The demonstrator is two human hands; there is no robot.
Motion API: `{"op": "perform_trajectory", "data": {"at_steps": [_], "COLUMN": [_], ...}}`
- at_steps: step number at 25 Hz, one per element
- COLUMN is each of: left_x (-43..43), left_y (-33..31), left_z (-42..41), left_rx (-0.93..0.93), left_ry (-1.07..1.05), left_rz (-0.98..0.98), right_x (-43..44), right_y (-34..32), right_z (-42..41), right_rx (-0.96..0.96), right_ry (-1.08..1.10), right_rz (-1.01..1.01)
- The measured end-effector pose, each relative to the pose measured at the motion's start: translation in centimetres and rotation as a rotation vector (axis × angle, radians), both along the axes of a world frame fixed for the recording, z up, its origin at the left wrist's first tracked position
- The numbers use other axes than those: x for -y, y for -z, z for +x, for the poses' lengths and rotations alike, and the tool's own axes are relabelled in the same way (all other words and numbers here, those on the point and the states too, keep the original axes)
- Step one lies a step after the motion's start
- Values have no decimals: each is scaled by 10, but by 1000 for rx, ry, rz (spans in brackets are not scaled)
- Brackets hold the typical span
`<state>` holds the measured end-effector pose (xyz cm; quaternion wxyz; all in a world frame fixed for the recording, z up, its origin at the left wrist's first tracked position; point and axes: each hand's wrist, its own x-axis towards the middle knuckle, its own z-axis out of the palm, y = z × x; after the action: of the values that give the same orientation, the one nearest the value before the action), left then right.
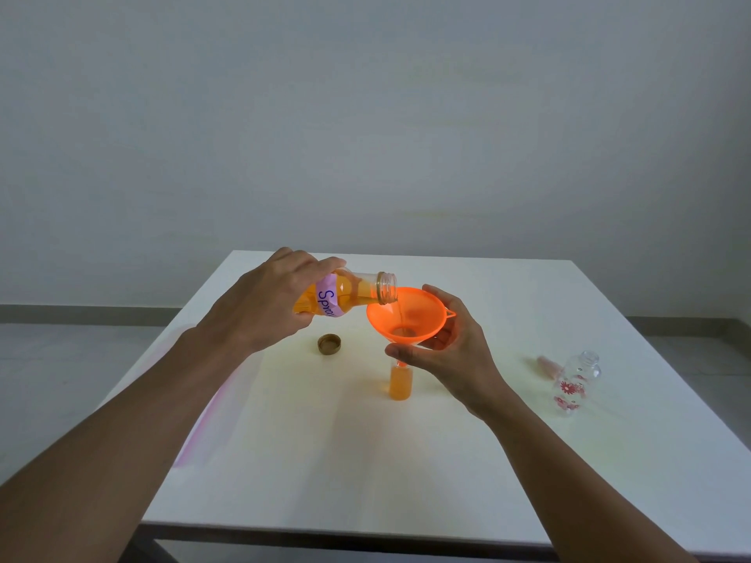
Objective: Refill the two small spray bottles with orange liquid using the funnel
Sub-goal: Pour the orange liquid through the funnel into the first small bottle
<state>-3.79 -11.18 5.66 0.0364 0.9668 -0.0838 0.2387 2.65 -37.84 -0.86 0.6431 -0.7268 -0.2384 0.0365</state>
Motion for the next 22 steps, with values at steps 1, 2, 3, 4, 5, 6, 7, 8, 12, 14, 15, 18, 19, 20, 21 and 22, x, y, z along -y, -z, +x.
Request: {"op": "perform_trajectory", "data": {"at_steps": [1,2,3,4,5,6,7,8,12,14,15,18,19,20,21,22], "left_x": [0,1,1,1,1,1,1,1,1,2,2,1,2,2,3,3], "left_y": [0,-1,-1,-2,-3,-3,-4,-5,-5,-5,-4,-4,-4,-4,-4,-3], "left_z": [0,0,0,-1,-1,-1,-1,-1,-1,-2,-2,-3,-3,-2,-2,-2], "left_rx": [-1,1,1,0,-1,1,3,6,12,13,9,-2,-1,1,-1,-6], "left_ry": [3,5,5,4,3,2,1,1,2,-1,-3,-9,-12,-14,-16,-18], "left_rz": [2,8,13,16,19,21,24,25,28,35,40,45,40,31,18,0], "right_x": [0,0,0,0,0,0,0,0,-1,-1,-1,-1,-1,-1,-1,-1], "right_y": [1,1,1,1,1,2,2,2,2,2,2,2,2,2,2,2], "right_z": [1,1,1,1,1,2,2,2,2,2,2,1,1,1,1,2], "right_rx": [-3,-4,-4,-2,0,1,4,7,13,15,15,10,7,6,4,0], "right_ry": [2,3,4,6,8,10,12,15,20,21,23,23,20,19,17,15], "right_rz": [-1,-1,-3,-4,-5,-5,-7,-12,-30,-33,-33,-29,-28,-27,-27,-26]}}
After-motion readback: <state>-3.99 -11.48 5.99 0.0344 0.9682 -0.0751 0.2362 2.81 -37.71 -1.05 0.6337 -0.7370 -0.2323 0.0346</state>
